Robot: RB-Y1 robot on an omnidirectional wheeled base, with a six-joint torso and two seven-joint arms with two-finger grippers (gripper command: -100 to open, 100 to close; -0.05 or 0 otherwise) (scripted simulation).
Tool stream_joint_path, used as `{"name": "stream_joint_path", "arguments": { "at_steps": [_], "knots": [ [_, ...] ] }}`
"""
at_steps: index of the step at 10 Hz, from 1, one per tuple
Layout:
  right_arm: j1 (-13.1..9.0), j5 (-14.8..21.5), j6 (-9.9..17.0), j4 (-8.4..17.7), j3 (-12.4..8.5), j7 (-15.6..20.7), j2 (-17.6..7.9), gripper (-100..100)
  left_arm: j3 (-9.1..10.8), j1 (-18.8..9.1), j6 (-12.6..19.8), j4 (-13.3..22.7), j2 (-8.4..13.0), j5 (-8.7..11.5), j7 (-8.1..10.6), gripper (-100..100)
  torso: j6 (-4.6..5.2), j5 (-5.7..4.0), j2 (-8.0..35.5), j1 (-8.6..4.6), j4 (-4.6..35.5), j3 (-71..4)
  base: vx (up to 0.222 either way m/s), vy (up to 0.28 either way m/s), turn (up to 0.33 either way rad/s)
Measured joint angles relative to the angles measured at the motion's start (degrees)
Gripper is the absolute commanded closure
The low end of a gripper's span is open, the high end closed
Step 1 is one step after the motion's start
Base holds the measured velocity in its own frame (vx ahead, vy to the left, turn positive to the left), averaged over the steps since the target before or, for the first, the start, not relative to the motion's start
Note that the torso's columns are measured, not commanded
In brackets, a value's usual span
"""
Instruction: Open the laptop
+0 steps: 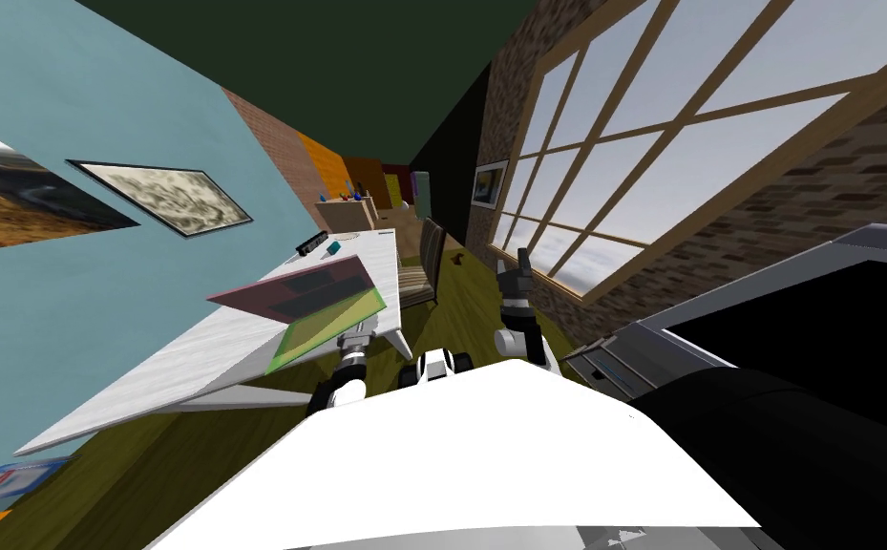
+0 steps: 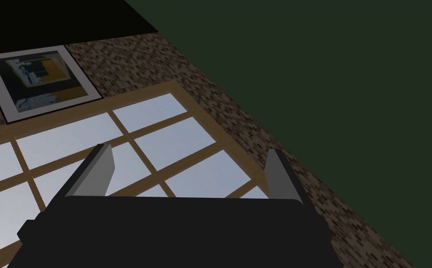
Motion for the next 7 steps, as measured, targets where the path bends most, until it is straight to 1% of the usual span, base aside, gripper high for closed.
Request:
{"name": "stream_joint_path", "arguments": {
  "at_steps": [1,2,3,4,5,6,7],
  "knots": [
    [0.0,0.0,0.0,0.0,0.0,0.0,0.0,0,0.41,1.7,1.6,-1.9,0.0,1.1,-0.36,100,0.04,-0.02,0.0,-0.07,0.0,0.0,0.061,-0.026,0.009],
    [0.0,0.0,0.0,0.0,0.0,0.0,0.0,0,0.58,2.3,3.3,-3.8,-0.2,1.4,-0.57,100,0.07,0.00,0.1,0.00,0.0,0.1,0.019,0.000,-0.014],
    [0.0,0.0,0.0,0.0,0.0,0.0,0.0,0,0.62,2.4,4.2,-4.4,0.3,1.7,-0.42,100,0.07,0.02,0.2,0.08,0.1,0.1,0.093,-0.003,0.213],
    [0.0,0.0,0.0,0.0,0.0,0.0,0.0,0,1.53,3.8,5.6,-5.8,0.7,3.4,-0.62,100,-0.01,0.01,0.0,0.06,0.0,0.0,0.113,-0.041,0.150],
    [0.0,0.0,0.0,0.0,0.0,0.0,0.0,0,2.10,5.6,7.5,-7.9,0.5,4.3,-0.97,100,0.04,-0.02,-0.1,-0.11,0.0,-0.1,0.054,-0.039,-0.007],
    [0.0,0.0,0.0,0.0,0.0,0.0,0.0,0,2.28,6.5,9.3,-9.9,0.3,4.7,-1.14,100,0.06,-0.03,0.1,-0.10,0.0,0.0,0.123,-0.024,0.211],
    [0.0,0.0,0.0,0.0,0.0,0.0,0.0,0,2.91,7.8,10.8,-11.3,1.0,6.3,-1.44,100,-0.01,0.00,0.0,0.02,0.0,0.0,0.117,-0.043,0.149]
  ]
}}
